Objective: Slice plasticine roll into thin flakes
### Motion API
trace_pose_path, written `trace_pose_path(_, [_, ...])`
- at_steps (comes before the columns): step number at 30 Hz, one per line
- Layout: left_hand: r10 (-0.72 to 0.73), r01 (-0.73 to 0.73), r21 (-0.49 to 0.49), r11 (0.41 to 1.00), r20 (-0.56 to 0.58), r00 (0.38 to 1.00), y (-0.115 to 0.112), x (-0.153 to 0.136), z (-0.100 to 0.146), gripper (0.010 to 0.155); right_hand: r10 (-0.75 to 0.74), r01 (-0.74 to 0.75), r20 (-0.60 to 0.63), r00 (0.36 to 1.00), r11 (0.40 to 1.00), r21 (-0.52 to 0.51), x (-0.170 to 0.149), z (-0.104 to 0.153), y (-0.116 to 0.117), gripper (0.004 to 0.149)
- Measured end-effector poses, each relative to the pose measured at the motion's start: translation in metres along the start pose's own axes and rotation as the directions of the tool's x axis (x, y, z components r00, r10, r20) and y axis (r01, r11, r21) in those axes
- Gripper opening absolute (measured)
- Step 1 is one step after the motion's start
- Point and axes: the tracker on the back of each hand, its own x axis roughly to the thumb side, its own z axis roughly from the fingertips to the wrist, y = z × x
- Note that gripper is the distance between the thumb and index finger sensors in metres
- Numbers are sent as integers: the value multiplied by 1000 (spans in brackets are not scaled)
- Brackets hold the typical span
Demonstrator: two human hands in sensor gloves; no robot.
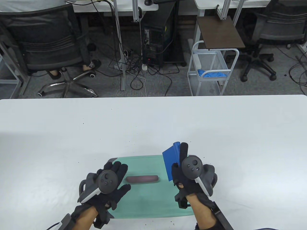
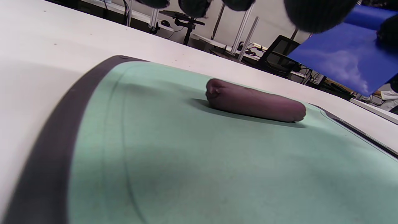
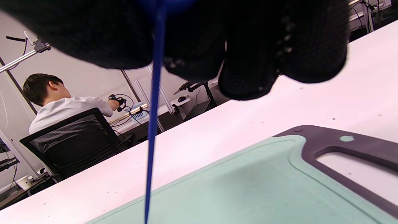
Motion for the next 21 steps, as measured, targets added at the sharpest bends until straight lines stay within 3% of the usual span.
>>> trace_pose_path(11, [-157, 154, 34, 988, 138, 978, -14, 49, -38, 64, 154, -154, 9, 988, 987, -43, 46, 18, 16, 79])
trace_pose_path(21, [-198, 195, 37, 980, 206, 958, -29, 58, -47, 58, 215, -215, 50, 975, 977, -5, 54, 27, 35, 80])
